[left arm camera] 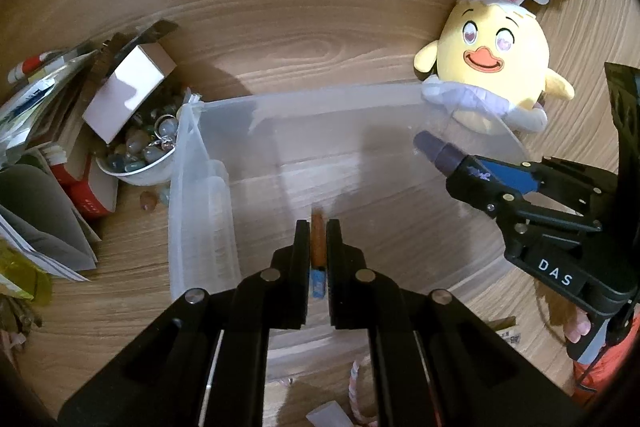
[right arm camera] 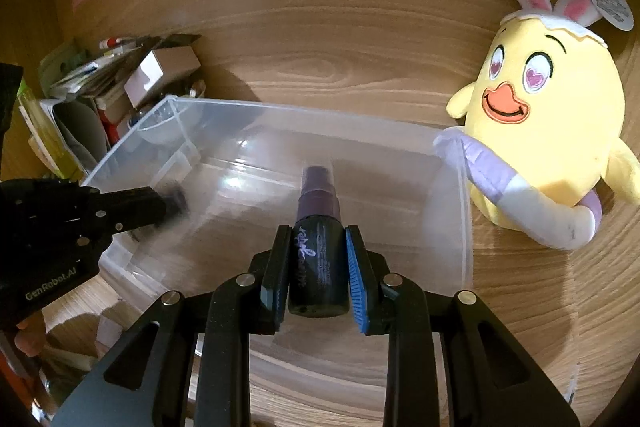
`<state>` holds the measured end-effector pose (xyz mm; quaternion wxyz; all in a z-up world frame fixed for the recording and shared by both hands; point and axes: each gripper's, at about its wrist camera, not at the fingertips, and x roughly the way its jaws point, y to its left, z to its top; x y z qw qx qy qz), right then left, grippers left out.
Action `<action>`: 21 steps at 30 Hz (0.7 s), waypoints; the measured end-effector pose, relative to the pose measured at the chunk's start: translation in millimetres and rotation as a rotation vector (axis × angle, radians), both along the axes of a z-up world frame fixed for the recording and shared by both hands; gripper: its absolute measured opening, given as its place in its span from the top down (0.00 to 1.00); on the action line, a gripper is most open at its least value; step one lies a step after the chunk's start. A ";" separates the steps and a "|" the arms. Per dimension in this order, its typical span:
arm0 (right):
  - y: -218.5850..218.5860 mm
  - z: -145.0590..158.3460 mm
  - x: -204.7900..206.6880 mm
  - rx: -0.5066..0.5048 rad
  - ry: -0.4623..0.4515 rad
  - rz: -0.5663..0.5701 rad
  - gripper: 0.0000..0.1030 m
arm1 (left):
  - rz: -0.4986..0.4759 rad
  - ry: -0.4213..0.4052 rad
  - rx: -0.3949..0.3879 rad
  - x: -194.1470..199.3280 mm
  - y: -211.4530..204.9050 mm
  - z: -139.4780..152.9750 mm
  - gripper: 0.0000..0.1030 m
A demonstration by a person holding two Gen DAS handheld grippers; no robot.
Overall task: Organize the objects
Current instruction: 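Carry the spray bottle into the clear bin with the right gripper while the left gripper grasps the pink keychain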
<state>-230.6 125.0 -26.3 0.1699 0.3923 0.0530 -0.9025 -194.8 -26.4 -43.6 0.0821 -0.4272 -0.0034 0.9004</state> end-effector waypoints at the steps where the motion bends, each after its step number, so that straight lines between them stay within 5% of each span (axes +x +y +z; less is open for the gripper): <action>1: -0.1 -1.1 0.1 0.003 -0.004 0.001 0.77 | 0.000 0.000 -0.003 -0.5 0.4 -0.4 0.95; 6: -2.3 -4.0 0.1 0.015 -0.012 0.006 0.77 | -0.002 -0.001 -0.011 -1.3 1.0 -1.2 0.93; 12: -1.4 -3.7 -0.4 0.014 -0.019 0.004 0.77 | -0.009 0.004 -0.004 0.4 1.1 0.5 0.79; 15: -1.1 -2.8 -0.5 0.022 -0.017 0.004 0.77 | -0.006 0.031 -0.015 5.0 1.2 5.3 0.60; 21: -4.3 1.0 4.0 0.045 0.012 -0.002 0.63 | -0.006 0.076 -0.027 15.8 2.3 18.1 0.50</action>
